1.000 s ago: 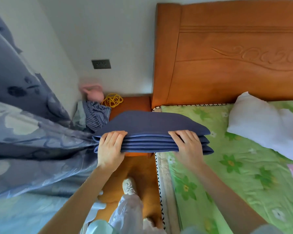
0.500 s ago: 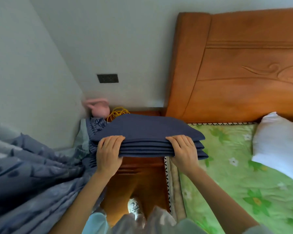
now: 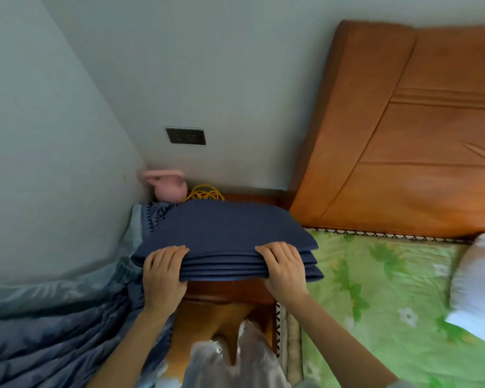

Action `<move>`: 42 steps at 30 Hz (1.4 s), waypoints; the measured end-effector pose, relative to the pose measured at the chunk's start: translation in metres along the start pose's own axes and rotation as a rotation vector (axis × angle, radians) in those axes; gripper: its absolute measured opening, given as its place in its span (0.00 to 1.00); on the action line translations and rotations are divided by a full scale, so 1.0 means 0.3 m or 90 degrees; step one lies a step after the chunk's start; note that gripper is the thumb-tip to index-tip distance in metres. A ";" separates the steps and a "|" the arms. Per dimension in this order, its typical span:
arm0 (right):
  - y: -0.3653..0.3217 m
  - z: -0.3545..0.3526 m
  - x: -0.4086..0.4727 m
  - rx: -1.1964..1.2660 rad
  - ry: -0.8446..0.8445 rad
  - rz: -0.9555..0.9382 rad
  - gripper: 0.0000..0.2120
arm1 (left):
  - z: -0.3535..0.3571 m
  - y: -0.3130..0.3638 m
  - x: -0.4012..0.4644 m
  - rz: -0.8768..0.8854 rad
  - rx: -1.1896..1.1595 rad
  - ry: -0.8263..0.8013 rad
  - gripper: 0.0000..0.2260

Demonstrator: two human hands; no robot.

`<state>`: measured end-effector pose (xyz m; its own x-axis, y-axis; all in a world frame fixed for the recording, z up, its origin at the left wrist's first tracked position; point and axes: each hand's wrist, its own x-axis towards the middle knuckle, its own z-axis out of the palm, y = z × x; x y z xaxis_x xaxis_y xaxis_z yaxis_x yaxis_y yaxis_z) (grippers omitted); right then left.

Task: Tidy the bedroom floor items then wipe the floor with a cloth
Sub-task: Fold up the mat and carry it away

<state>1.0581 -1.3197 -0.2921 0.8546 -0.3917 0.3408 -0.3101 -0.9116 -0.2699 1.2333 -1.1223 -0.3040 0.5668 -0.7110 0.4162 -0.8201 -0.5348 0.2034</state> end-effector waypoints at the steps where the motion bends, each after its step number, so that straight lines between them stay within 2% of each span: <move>1: 0.014 0.023 0.010 0.003 -0.005 0.000 0.24 | 0.027 -0.009 0.003 -0.005 0.001 -0.001 0.21; 4: 0.053 0.087 0.048 0.006 -0.021 0.004 0.25 | 0.104 -0.036 0.027 -0.020 -0.007 -0.023 0.26; 9: 0.080 0.177 0.083 0.014 -0.017 0.005 0.25 | 0.201 -0.091 0.039 -0.012 -0.014 0.000 0.15; 16: 0.124 0.323 0.109 0.000 0.021 0.013 0.28 | 0.323 -0.142 0.087 -0.025 -0.043 0.011 0.16; 20: 0.119 0.385 0.091 -0.014 0.049 0.002 0.23 | 0.387 -0.174 0.053 -0.045 -0.054 0.004 0.21; 23: 0.093 0.392 0.063 -0.028 0.031 0.012 0.22 | 0.393 -0.188 0.012 -0.040 -0.057 0.013 0.17; 25: 0.073 0.388 0.027 -0.033 -0.010 0.029 0.26 | 0.389 -0.182 -0.020 -0.037 -0.056 0.003 0.16; 27: 0.057 0.385 -0.010 -0.037 -0.075 0.054 0.34 | 0.383 -0.172 -0.043 -0.038 -0.048 -0.023 0.17; 30: 0.044 0.383 -0.047 -0.040 -0.166 0.092 0.40 | 0.366 -0.162 -0.053 -0.028 -0.040 -0.078 0.20; 34: 0.047 0.380 -0.045 -0.063 -0.271 0.098 0.47 | 0.348 -0.142 -0.038 -0.032 -0.010 -0.189 0.35; 38: 0.059 0.368 -0.016 -0.066 -0.327 0.062 0.49 | 0.319 -0.119 -0.002 0.004 0.022 -0.308 0.41; 42: 0.073 0.365 -0.004 -0.054 -0.339 0.039 0.45 | 0.305 -0.110 0.026 0.084 0.063 -0.404 0.49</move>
<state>1.0959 -1.3253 -0.3970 0.9198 -0.3475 -0.1823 -0.3802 -0.9042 -0.1944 1.2719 -1.1518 -0.3885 0.4227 -0.8887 -0.1777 -0.8922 -0.4425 0.0905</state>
